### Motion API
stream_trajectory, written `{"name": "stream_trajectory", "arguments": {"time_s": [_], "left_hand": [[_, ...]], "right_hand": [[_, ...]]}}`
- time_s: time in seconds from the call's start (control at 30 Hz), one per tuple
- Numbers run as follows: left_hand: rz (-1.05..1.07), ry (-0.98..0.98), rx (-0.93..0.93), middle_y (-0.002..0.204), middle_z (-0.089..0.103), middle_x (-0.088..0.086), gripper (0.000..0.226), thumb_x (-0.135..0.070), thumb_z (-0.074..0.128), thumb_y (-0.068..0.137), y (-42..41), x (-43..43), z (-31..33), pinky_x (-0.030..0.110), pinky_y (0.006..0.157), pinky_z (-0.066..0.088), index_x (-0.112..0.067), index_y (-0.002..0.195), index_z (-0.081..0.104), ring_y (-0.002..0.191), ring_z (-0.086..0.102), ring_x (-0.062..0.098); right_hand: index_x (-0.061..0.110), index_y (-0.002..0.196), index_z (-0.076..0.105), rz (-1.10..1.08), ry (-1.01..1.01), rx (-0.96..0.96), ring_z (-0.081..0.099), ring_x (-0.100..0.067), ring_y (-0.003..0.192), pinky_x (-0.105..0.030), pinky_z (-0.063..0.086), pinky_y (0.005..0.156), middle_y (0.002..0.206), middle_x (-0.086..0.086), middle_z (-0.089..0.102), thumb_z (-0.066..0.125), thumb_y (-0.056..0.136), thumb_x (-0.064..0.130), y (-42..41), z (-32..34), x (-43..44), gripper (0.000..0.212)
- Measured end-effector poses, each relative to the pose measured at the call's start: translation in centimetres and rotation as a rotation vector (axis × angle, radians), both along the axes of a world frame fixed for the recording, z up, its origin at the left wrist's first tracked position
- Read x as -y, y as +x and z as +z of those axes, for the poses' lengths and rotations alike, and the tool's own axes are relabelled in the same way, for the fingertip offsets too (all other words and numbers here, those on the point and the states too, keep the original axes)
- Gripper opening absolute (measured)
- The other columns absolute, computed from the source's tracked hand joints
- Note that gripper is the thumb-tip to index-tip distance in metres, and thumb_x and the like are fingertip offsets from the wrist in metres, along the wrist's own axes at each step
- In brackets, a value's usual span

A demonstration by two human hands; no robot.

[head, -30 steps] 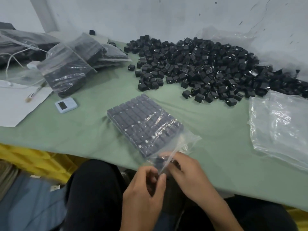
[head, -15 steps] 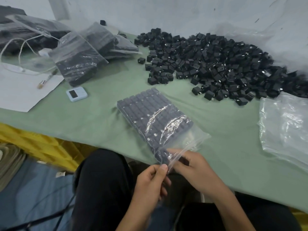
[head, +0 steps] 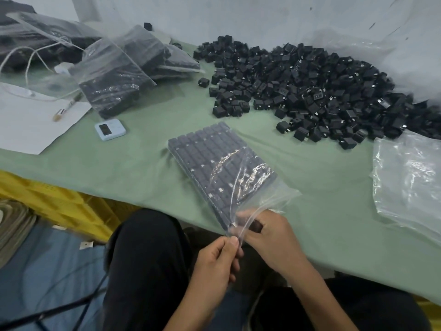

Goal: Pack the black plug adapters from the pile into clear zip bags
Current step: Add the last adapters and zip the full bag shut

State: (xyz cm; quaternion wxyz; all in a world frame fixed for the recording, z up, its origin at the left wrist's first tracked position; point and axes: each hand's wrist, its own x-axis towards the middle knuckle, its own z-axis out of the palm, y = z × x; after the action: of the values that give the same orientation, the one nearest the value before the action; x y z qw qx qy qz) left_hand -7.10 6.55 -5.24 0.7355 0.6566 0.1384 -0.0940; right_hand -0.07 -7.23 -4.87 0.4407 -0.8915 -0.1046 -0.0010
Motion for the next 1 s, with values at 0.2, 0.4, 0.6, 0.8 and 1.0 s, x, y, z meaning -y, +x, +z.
{"name": "stream_trajectory", "arguments": {"time_s": [0.2,0.4,0.6,0.8,1.0], "left_hand": [[0.005,0.014,0.019,0.052,0.044,0.002,0.035,-0.019,0.052,0.102,0.2,-0.3,0.2,0.018,0.045,0.032,-0.009,0.069,0.059,0.045,0.038,0.01],[0.011,0.02,0.035,0.054,0.047,0.0,0.034,-0.023,0.051,0.103,0.2,-0.2,-0.4,0.017,0.047,0.033,-0.009,0.073,0.058,0.049,0.04,0.01],[0.042,-0.01,0.053,0.061,0.049,0.002,0.029,-0.017,0.056,0.1,-0.4,-0.1,-0.9,0.015,0.05,0.035,-0.008,0.073,0.058,0.054,0.042,0.008],[0.111,-0.069,-0.004,0.057,0.046,0.006,0.031,-0.011,0.059,0.094,0.1,0.1,-0.7,0.016,0.046,0.032,-0.014,0.063,0.061,0.049,0.038,0.008],[0.103,-0.071,-0.002,0.056,0.046,0.005,0.026,-0.012,0.059,0.092,0.3,-0.6,-0.7,0.019,0.048,0.034,-0.008,0.067,0.063,0.051,0.039,0.011]], "right_hand": [[0.039,0.102,0.07,-0.093,-0.146,0.135,0.066,-0.006,0.083,-0.027,0.053,0.073,0.09,0.016,0.068,0.078,0.071,0.059,-0.5,-0.5,-0.8,0.038],[0.036,0.097,0.075,-0.101,-0.217,0.199,0.065,-0.007,0.083,-0.025,0.05,0.07,0.096,0.013,0.07,0.076,0.076,0.058,-0.5,-0.9,-1.0,0.031],[0.038,0.096,0.075,-0.083,-0.211,0.26,0.064,-0.004,0.083,-0.017,0.048,0.066,0.094,0.015,0.071,0.071,0.075,0.059,-0.5,-1.3,-0.8,0.03],[0.033,0.089,0.078,-0.162,-0.124,0.363,0.063,-0.003,0.074,-0.025,0.051,0.063,0.087,0.014,0.072,0.07,0.074,0.059,-0.9,-2.3,-1.2,0.032],[0.036,0.106,0.072,0.015,-0.168,0.374,0.06,0.002,0.091,-0.015,0.045,0.073,0.108,0.018,0.064,0.061,0.084,0.058,-0.9,-1.8,-0.5,0.033]]}}
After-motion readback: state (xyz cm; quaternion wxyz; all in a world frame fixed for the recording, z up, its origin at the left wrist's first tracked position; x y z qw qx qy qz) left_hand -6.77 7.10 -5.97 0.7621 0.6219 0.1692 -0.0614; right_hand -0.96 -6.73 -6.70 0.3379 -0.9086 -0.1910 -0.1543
